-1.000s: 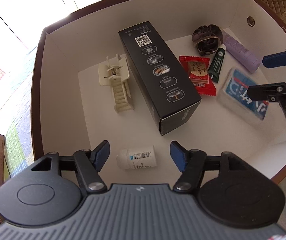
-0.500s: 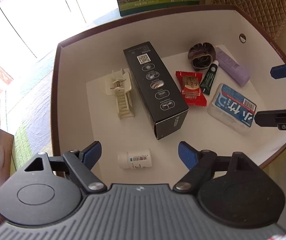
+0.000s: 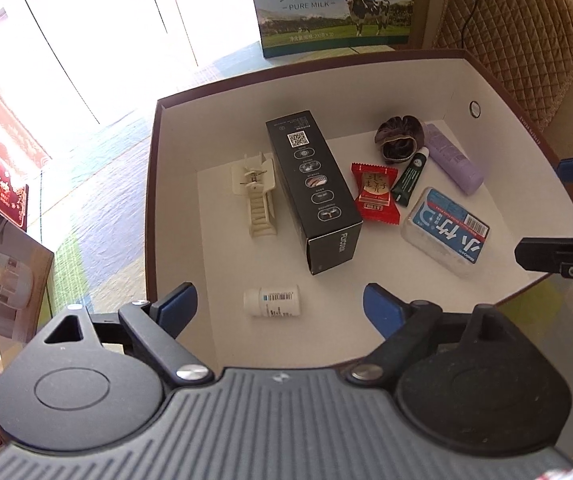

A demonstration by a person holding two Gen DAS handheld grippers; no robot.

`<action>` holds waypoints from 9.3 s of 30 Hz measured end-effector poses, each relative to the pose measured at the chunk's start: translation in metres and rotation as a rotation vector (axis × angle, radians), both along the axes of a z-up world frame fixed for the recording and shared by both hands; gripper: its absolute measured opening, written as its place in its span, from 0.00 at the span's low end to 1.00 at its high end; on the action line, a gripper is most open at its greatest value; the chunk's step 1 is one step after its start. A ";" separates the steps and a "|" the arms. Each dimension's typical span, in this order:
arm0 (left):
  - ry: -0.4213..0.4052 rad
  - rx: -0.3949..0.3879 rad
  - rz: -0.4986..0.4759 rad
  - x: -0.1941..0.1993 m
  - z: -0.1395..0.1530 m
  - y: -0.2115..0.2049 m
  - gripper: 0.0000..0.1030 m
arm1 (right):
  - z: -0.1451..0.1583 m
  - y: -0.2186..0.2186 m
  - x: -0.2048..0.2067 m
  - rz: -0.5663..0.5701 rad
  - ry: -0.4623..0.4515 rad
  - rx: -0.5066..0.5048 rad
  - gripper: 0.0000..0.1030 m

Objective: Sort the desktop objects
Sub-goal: 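Open the left gripper to drop the pill bottle while the right gripper releases the toothpick pack, then withdraw both tools from the box toward the cotton swabs and plastic cup, then grasp the cotton swab bag with the left gripper while the right gripper grasps the clear cup, then lift and carry the swab bag and clear cup with both grippers into the box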

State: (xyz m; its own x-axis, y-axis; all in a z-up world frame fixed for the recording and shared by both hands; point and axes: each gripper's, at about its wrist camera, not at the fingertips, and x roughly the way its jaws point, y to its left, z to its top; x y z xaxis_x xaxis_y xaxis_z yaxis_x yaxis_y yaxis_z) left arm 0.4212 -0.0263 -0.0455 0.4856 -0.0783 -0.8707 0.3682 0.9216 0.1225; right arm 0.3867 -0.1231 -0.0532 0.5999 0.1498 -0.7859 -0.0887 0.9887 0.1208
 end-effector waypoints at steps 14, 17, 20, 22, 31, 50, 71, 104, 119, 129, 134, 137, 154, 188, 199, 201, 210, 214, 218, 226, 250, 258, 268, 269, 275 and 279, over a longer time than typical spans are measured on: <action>-0.071 -0.052 0.036 -0.047 0.036 0.002 0.86 | 0.029 0.005 -0.053 -0.075 -0.069 0.047 0.98; -0.094 -0.053 0.048 -0.059 0.042 0.002 0.86 | 0.032 0.008 -0.066 -0.085 -0.073 0.055 0.98; -0.105 -0.068 0.059 -0.070 0.047 0.002 0.87 | 0.035 0.011 -0.079 -0.087 -0.077 0.058 0.98; -0.113 -0.073 0.061 -0.079 0.049 0.001 0.87 | 0.037 0.012 -0.087 -0.091 -0.081 0.058 0.98; -0.122 -0.093 0.075 -0.118 0.049 0.002 0.89 | 0.041 0.017 -0.118 -0.103 -0.088 0.058 0.98; -0.042 -0.120 0.092 -0.174 0.024 0.010 0.89 | 0.013 0.022 -0.169 -0.133 0.002 0.089 0.98; 0.053 -0.113 0.074 -0.198 -0.005 0.008 0.89 | -0.021 0.030 -0.188 -0.151 0.091 0.119 0.98; 0.072 -0.135 0.037 -0.150 -0.047 -0.021 0.85 | -0.063 0.007 -0.155 -0.301 0.064 0.098 0.69; 0.080 -0.124 -0.028 -0.114 -0.074 -0.038 0.72 | -0.091 0.006 -0.122 -0.318 0.094 0.164 0.59; 0.088 -0.127 -0.020 -0.105 -0.082 -0.044 0.69 | -0.105 0.006 -0.108 -0.311 0.098 0.127 0.52; 0.088 -0.136 -0.039 -0.103 -0.083 -0.052 0.69 | -0.109 -0.002 -0.109 -0.308 0.120 0.087 0.40; 0.092 -0.138 -0.050 -0.100 -0.086 -0.058 0.69 | -0.109 -0.010 -0.112 -0.319 0.118 0.072 0.40; 0.097 -0.135 -0.078 -0.103 -0.099 -0.071 0.30 | -0.103 -0.018 -0.133 -0.270 0.128 0.100 0.38; 0.091 -0.103 0.092 -0.178 -0.096 -0.010 0.43 | -0.112 0.031 -0.136 -0.043 0.122 -0.019 0.55; 0.090 -0.112 0.088 -0.180 -0.094 -0.006 0.27 | -0.112 0.037 -0.145 -0.018 0.126 -0.016 0.47; 0.093 -0.117 0.086 -0.182 -0.093 -0.005 0.26 | -0.110 0.038 -0.147 -0.017 0.126 -0.010 0.47; 0.104 -0.154 0.088 -0.191 -0.086 0.004 0.23 | -0.098 0.040 -0.154 -0.019 0.106 0.014 0.47; 0.083 -0.168 0.090 -0.193 -0.076 0.008 0.23 | -0.091 0.040 -0.155 -0.022 0.095 0.022 0.47; 0.052 -0.185 0.091 -0.193 -0.062 0.011 0.23 | -0.082 0.040 -0.152 -0.025 0.079 0.030 0.47; 0.000 -0.224 0.065 -0.189 -0.033 0.007 0.23 | -0.061 0.038 -0.149 -0.027 0.031 0.049 0.47; -0.188 -0.304 -0.012 -0.109 0.046 -0.031 0.23 | 0.017 0.004 -0.079 -0.061 -0.169 0.060 0.47; -0.191 -0.296 -0.017 -0.075 0.045 -0.038 0.23 | 0.019 -0.005 -0.043 -0.072 -0.178 0.041 0.47; -0.196 -0.272 0.029 -0.046 0.041 -0.025 0.23 | 0.004 -0.003 -0.011 -0.075 -0.136 0.041 0.47; -0.196 -0.269 0.038 -0.043 0.040 -0.022 0.23 | 0.001 -0.002 -0.008 -0.074 -0.129 0.044 0.47; -0.177 -0.253 0.093 -0.030 0.029 -0.003 0.23 | -0.016 0.008 0.010 -0.063 -0.079 0.056 0.47; -0.152 -0.250 0.135 -0.021 0.018 0.009 0.23 | -0.029 0.017 0.023 -0.053 -0.049 0.052 0.47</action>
